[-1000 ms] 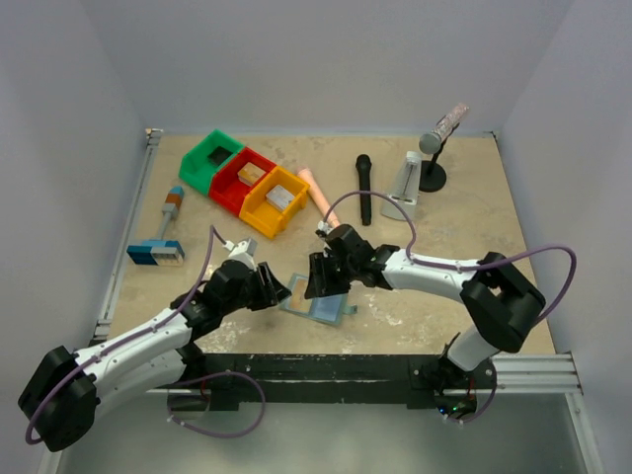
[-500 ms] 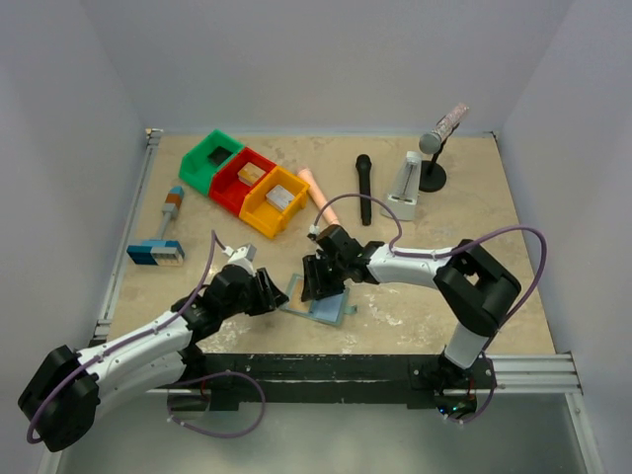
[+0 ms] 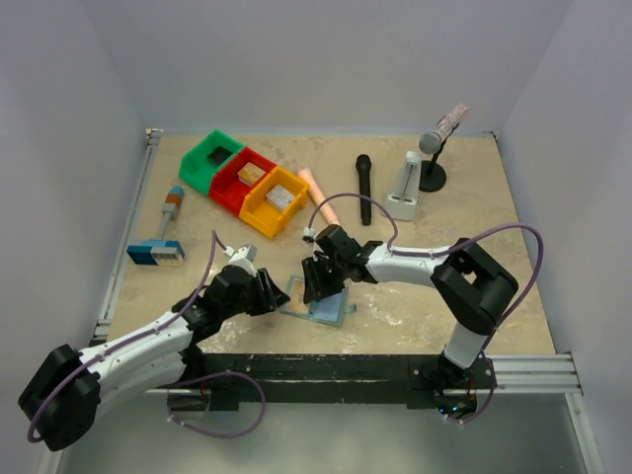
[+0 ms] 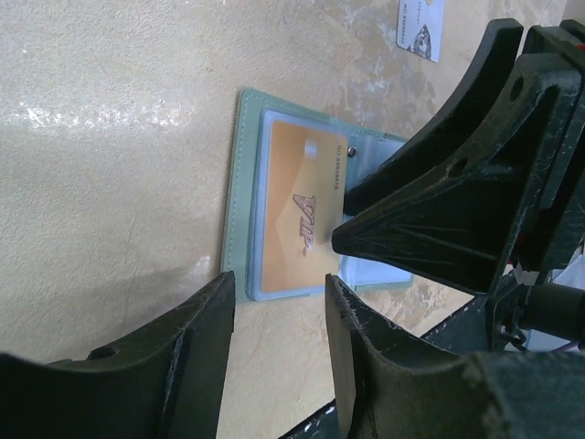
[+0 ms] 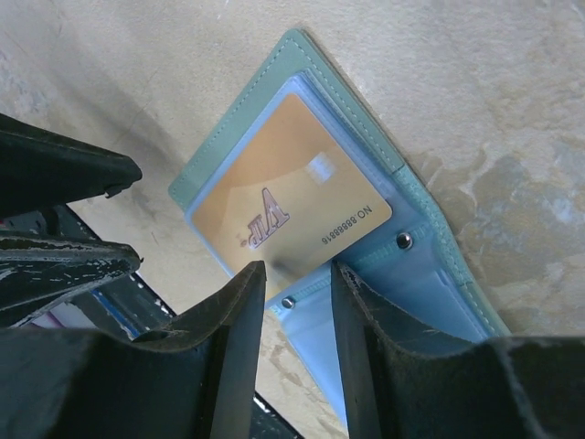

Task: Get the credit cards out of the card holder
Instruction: Remove the credit card from the card holder.

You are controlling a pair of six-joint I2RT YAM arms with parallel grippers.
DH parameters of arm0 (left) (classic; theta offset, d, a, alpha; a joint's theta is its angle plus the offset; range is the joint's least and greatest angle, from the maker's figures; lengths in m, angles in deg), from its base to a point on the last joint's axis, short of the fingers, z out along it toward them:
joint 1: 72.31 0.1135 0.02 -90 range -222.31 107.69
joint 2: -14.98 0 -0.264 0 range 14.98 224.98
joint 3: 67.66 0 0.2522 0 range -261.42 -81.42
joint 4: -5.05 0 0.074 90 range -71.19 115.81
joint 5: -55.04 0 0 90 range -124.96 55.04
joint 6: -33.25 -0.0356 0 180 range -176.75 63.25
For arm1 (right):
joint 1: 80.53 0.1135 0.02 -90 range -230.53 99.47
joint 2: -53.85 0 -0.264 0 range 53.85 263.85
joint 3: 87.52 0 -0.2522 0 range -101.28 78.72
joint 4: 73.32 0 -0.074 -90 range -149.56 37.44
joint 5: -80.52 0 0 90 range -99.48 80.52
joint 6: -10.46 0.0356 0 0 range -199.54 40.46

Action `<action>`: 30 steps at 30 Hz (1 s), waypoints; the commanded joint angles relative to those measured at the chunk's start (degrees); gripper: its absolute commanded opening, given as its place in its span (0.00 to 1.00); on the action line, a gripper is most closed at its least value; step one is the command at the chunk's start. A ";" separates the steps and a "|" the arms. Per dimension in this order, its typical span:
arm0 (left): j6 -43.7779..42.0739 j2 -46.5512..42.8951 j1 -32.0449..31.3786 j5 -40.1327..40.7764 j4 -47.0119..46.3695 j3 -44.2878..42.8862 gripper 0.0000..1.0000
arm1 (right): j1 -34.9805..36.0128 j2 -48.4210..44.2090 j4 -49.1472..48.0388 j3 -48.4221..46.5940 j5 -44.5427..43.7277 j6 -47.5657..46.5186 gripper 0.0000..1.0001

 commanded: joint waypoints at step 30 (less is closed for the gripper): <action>-0.78 2.42 0.23 -7.35 -5.23 -4.41 0.39 | 0.43 -13.45 13.27 -2.80 -1.82 -12.87 0.49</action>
